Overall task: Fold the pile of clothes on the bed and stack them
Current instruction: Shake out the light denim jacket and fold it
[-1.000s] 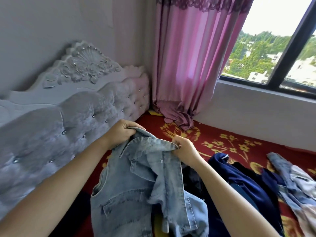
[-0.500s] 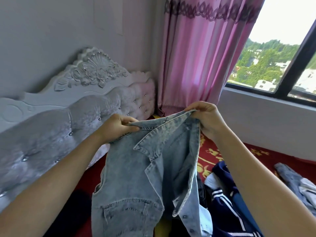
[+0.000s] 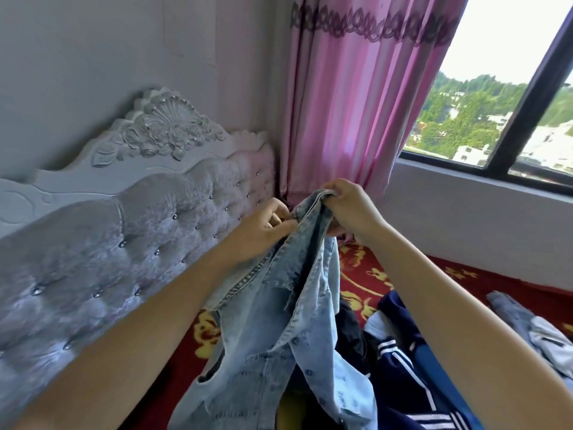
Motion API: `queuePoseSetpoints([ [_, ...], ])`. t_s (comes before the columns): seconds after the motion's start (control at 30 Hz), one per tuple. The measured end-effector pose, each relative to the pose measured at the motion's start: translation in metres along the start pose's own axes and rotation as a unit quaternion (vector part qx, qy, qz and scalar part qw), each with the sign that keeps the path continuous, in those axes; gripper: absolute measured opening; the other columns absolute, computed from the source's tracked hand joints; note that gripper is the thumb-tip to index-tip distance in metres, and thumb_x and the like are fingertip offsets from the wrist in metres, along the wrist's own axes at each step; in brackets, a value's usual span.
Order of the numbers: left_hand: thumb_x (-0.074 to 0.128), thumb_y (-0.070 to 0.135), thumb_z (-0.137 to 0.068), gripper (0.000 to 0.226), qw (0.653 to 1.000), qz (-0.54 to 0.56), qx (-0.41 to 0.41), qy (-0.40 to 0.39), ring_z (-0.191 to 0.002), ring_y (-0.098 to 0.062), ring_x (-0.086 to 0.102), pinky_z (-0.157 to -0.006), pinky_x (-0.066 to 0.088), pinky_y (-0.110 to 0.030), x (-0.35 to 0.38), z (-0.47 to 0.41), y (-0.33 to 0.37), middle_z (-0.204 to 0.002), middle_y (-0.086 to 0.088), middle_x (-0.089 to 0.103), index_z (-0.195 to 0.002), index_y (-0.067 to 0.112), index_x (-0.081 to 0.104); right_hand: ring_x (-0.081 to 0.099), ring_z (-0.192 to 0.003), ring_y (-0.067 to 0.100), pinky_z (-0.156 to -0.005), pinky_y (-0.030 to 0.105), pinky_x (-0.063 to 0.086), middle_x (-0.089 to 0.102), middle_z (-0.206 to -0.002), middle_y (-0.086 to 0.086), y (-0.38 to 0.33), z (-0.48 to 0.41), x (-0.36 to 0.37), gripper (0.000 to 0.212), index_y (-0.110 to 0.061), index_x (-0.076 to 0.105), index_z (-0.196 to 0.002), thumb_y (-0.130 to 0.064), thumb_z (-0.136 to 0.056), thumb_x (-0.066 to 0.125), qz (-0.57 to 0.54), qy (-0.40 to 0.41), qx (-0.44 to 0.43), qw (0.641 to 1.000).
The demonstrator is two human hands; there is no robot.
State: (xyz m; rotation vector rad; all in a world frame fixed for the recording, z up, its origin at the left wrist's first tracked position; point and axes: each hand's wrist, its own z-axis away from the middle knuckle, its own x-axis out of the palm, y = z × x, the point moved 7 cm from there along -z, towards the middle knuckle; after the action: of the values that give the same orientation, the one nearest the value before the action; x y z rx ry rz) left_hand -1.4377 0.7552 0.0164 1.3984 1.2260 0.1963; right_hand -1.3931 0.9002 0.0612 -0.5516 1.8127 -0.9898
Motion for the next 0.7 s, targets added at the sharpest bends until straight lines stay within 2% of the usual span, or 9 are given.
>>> queuePoseSetpoints([
  [0.07, 0.054, 0.054, -0.079, 0.045, 0.993, 0.037, -0.018, -0.107, -0.091, 0.0, 0.053, -0.072, 0.04, -0.015, 0.014, 0.008, -0.014, -0.102, 0.018, 0.051, -0.119, 0.037, 0.038, 0.067, -0.073, 0.037, -0.064, 0.05, 0.058, 0.06, -0.094, 0.016, 0.01, 0.005, 0.001, 0.016, -0.011, 0.054, -0.097, -0.01, -0.095, 0.038, 0.022, -0.024, 0.04, 0.999],
  [0.13, 0.056, 0.05, -0.066, 0.063, 0.992, 0.001, 0.004, -0.13, -0.1, 0.008, 0.053, -0.079, 0.043, -0.015, 0.031, 0.014, -0.034, -0.112, 0.02, 0.052, -0.125, 0.041, 0.035, 0.065, -0.06, 0.035, -0.063, 0.051, 0.057, 0.061, -0.077, 0.019, 0.017, 0.01, 0.003, 0.022, -0.009, 0.053, -0.09, -0.011, -0.097, 0.032, -0.005, -0.029, 0.071, 0.997],
  [0.2, 0.052, 0.05, -0.06, 0.047, 0.997, -0.019, 0.007, -0.069, -0.082, 0.014, 0.054, -0.07, 0.041, -0.011, 0.04, 0.013, -0.053, -0.096, 0.018, 0.057, -0.105, 0.034, 0.05, 0.062, -0.052, 0.029, -0.059, 0.041, 0.057, 0.062, -0.065, 0.015, 0.019, 0.012, 0.007, 0.027, -0.011, 0.055, -0.086, -0.011, -0.097, 0.031, -0.024, -0.027, 0.077, 0.996],
  [0.3, 0.057, 0.042, -0.072, 0.026, 0.999, 0.01, -0.001, 0.033, -0.048, 0.003, 0.046, -0.048, 0.03, -0.017, 0.023, 0.01, -0.055, -0.057, 0.008, 0.049, -0.062, 0.019, 0.052, 0.063, -0.058, 0.019, -0.061, 0.03, 0.054, 0.063, -0.069, 0.006, 0.026, 0.011, 0.01, 0.025, -0.008, 0.06, -0.099, -0.003, -0.094, 0.037, -0.055, 0.004, 0.052, 0.997],
  [0.37, 0.064, 0.028, -0.078, 0.025, 0.994, 0.047, 0.011, 0.094, -0.05, 0.003, 0.043, -0.051, 0.033, -0.023, -0.003, 0.01, -0.054, -0.053, 0.004, 0.051, -0.058, 0.015, 0.057, 0.06, -0.067, 0.01, -0.059, 0.018, 0.051, 0.063, -0.079, 0.002, 0.037, 0.014, 0.011, 0.027, -0.006, 0.06, -0.109, 0.003, -0.09, 0.044, -0.115, -0.011, 0.049, 0.992],
  [0.43, 0.065, 0.033, -0.074, 0.02, 0.989, 0.042, 0.032, 0.136, -0.065, -0.009, 0.052, -0.06, 0.041, -0.028, -0.027, 0.012, -0.043, -0.065, -0.003, 0.057, -0.065, 0.015, 0.068, 0.058, -0.079, 0.005, -0.057, 0.011, 0.047, 0.063, -0.093, -0.003, 0.054, 0.022, 0.016, 0.042, -0.014, 0.054, -0.12, 0.009, -0.086, 0.046, -0.181, -0.058, 0.046, 0.981],
  [0.5, 0.068, 0.029, -0.077, 0.019, 0.985, 0.025, 0.061, 0.159, -0.07, -0.007, 0.056, -0.064, 0.044, -0.025, -0.046, 0.015, -0.024, -0.066, 0.003, 0.061, -0.085, 0.012, 0.074, 0.055, -0.1, 0.009, -0.063, 0.012, 0.046, 0.06, -0.113, -0.002, 0.087, 0.031, 0.03, 0.066, -0.021, 0.041, -0.132, 0.017, -0.079, 0.046, -0.237, -0.084, 0.05, 0.967],
  [0.63, 0.065, 0.005, -0.084, 0.029, 0.974, -0.059, 0.137, 0.169, -0.068, 0.021, 0.055, -0.064, 0.039, 0.0, -0.07, 0.015, 0.028, -0.062, 0.043, 0.055, -0.111, 0.014, 0.062, 0.033, -0.131, 0.004, -0.103, 0.022, 0.039, 0.04, -0.138, -0.013, 0.151, 0.067, 0.088, 0.089, -0.033, 0.028, -0.138, 0.003, -0.068, 0.071, -0.103, -0.197, -0.001, 0.975],
  [0.7, 0.066, 0.009, -0.084, 0.028, 0.969, -0.092, 0.165, 0.158, -0.072, 0.019, 0.057, -0.068, 0.041, -0.002, -0.079, 0.016, 0.048, -0.073, 0.036, 0.063, -0.109, 0.02, 0.063, 0.037, -0.126, -0.004, -0.101, 0.015, 0.037, 0.039, -0.132, -0.021, 0.171, 0.084, 0.114, 0.083, -0.033, 0.026, -0.134, 0.002, -0.075, 0.073, -0.076, -0.232, 0.01, 0.97],
])
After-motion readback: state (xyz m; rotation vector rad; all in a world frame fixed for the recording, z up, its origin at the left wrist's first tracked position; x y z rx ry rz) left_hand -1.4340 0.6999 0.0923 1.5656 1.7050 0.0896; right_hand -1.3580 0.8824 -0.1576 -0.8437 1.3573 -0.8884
